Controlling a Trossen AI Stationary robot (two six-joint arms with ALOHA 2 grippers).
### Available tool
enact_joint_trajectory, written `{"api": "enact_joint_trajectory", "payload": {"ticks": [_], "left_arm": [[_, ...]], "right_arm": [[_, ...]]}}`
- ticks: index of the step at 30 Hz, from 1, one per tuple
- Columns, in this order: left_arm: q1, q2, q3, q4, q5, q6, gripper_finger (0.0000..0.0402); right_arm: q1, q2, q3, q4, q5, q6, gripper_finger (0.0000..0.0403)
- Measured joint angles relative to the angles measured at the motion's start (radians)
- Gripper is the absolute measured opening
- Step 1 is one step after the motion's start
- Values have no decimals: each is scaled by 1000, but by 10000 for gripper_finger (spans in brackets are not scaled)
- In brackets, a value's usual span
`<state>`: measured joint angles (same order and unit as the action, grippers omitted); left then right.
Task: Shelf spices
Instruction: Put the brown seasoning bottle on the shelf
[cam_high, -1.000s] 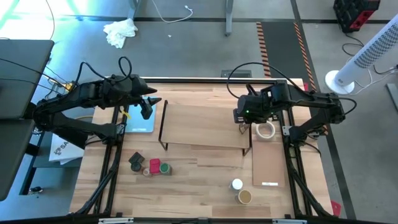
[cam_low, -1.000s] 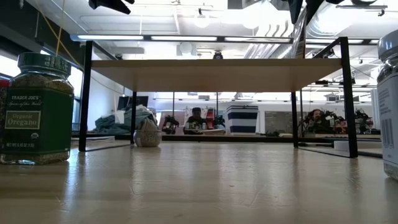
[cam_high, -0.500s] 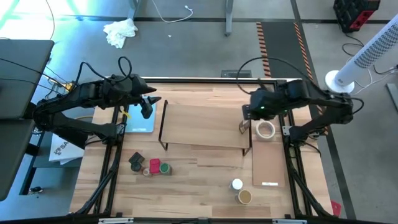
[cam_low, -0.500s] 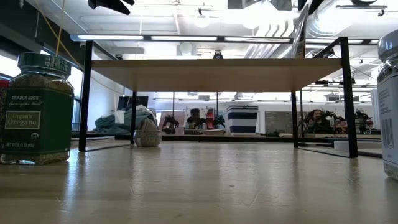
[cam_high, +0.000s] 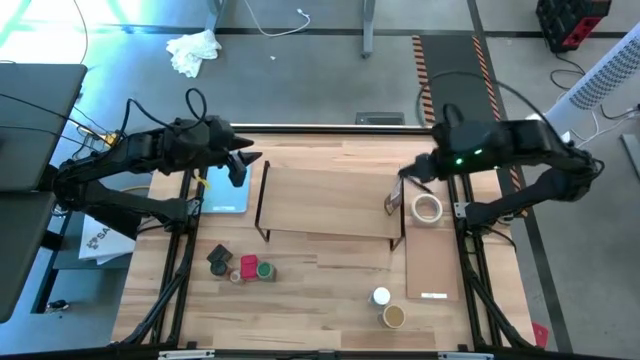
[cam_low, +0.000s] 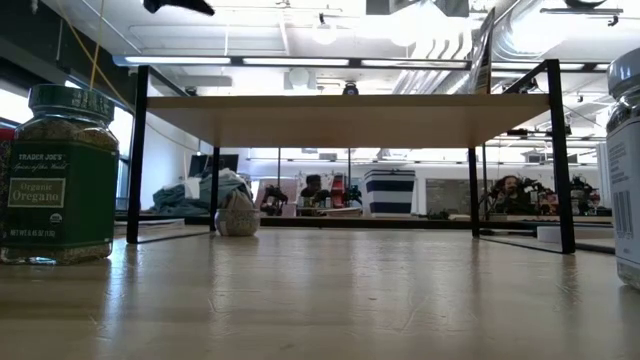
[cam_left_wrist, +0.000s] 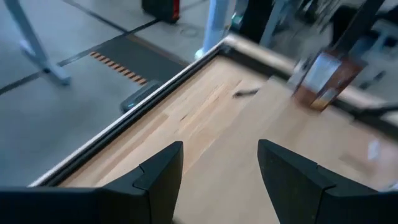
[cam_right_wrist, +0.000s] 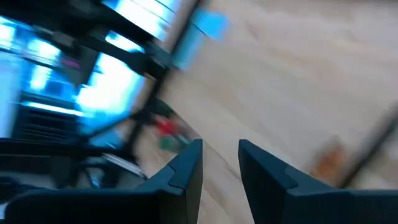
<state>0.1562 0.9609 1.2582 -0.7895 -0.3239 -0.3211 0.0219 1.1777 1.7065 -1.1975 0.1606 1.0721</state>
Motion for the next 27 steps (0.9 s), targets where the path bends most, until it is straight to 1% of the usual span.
{"api": "enact_joint_trajectory", "payload": {"ticks": [4, 9, 12, 14, 16, 18, 20, 22, 25, 27], "left_arm": [[0, 0, 0, 92, 36, -60, 205], [-7, 0, 0, 190, 63, -153, 205], [-42, 1, 0, 221, 87, -166, 205], [-76, 6, 0, 218, 90, -202, 205], [-115, 11, 0, 216, 88, -245, 205], [-158, 17, 0, 214, 79, -292, 205], [-202, 21, 0, 214, 70, -332, 205], [-242, 23, 0, 212, 54, -350, 205], [-292, 23, 0, 212, 33, -350, 205], [-314, 19, 0, 210, 32, -350, 205]], "right_arm": [[0, -28, 1, 179, 23, -166, 99], [3, -17, 1, 334, -2, -356, 99], [7, 11, 1, 386, -37, -448, 99], [9, 36, 1, 394, -78, -493, 99], [26, 63, 1, 393, -86, -544, 100], [59, 96, 1, 395, -88, -629, 105], [103, 134, 1, 405, -109, -692, 116], [145, 171, 1, 406, -142, -715, 132], [208, 224, 1, 388, -192, -699, 166], [247, 257, 1, 350, -229, -645, 193]]}}
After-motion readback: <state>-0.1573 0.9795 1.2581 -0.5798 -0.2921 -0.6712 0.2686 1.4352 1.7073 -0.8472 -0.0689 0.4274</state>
